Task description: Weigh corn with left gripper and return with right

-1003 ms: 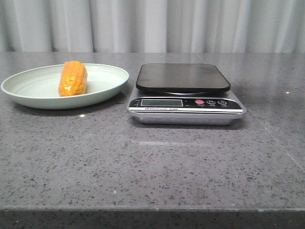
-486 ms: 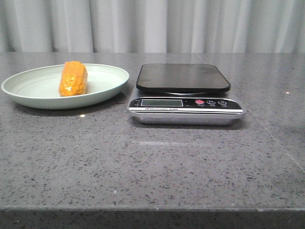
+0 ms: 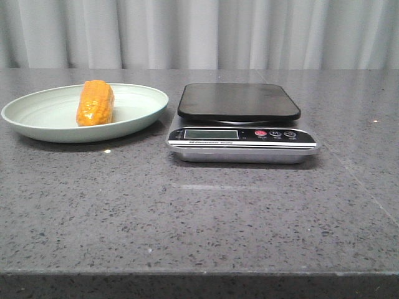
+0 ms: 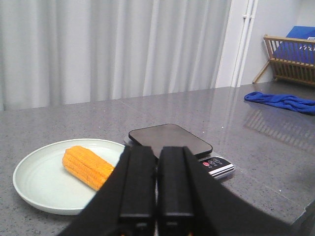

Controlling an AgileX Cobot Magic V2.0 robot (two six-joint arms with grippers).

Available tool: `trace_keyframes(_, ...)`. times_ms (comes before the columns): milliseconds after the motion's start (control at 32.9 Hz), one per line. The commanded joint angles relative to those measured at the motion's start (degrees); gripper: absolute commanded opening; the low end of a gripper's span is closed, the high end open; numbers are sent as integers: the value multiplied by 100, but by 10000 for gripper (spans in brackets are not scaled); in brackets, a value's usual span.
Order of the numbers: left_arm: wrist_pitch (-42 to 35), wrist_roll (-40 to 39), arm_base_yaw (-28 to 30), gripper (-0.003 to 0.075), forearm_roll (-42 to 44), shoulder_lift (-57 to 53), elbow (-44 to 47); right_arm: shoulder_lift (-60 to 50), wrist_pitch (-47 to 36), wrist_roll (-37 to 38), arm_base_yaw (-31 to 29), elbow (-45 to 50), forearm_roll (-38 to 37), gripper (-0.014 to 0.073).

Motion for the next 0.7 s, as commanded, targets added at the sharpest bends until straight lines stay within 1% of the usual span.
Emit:
trace_keyframes(0,-445,0,1,134,-4,89,-153,41,-355,-63,-29,-51,-81,150)
trace_keyframes(122,-445,0,1,134,-4,89,-153,41,-170,-63,-29,-46,-81,150)
trace_keyframes(669,-445,0,1,134,-20,89,-140,41,-163,-63,-29,-46,-81,150)
